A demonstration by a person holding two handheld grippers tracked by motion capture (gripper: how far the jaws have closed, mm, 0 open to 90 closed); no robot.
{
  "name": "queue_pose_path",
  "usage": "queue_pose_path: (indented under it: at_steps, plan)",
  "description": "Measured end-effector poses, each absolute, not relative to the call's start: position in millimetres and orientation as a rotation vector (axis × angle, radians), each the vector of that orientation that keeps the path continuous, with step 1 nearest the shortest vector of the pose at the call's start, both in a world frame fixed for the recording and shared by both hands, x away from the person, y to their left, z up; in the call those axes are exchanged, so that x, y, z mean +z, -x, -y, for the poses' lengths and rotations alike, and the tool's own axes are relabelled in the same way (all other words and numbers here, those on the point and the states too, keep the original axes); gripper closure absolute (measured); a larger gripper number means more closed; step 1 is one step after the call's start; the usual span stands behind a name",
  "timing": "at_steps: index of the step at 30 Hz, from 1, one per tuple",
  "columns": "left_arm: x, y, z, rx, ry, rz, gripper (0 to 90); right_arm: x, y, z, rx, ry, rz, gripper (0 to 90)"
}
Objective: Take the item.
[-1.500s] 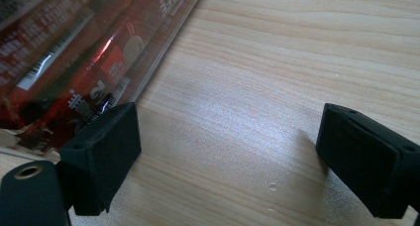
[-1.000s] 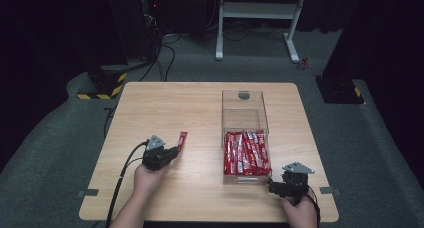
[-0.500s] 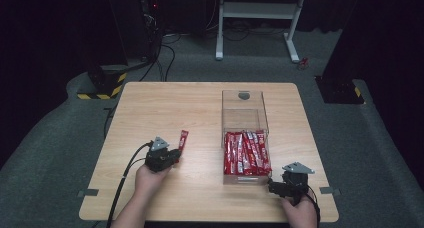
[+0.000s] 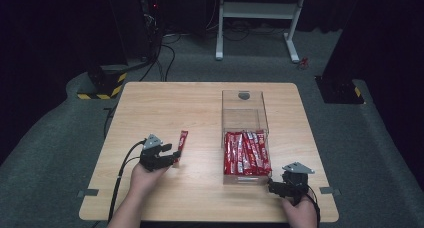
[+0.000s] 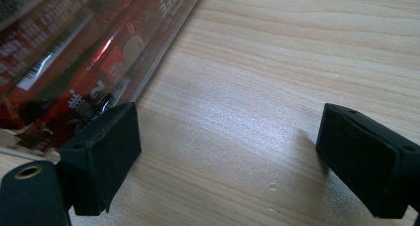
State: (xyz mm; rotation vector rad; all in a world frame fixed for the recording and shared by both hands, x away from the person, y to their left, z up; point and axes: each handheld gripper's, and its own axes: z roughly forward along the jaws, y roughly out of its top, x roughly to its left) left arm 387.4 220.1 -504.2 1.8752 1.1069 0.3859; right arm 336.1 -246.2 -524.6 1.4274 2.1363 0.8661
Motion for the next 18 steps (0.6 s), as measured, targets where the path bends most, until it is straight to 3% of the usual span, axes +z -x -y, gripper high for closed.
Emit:
queue_pose_path:
  at_steps: [9,18]
  plan:
    - [-504.6,-379.4,-237.9,0.432,-1.818,-1.149,35.5,-524.5,-335.9,246.3,0.867,-1.427,-2.138,9.9]
    - [-506.4,-369.4,-254.2,0.484,-1.844,-1.18,32.5,-524.5,-335.4,246.3,0.868,-1.427,-2.141,9.9]
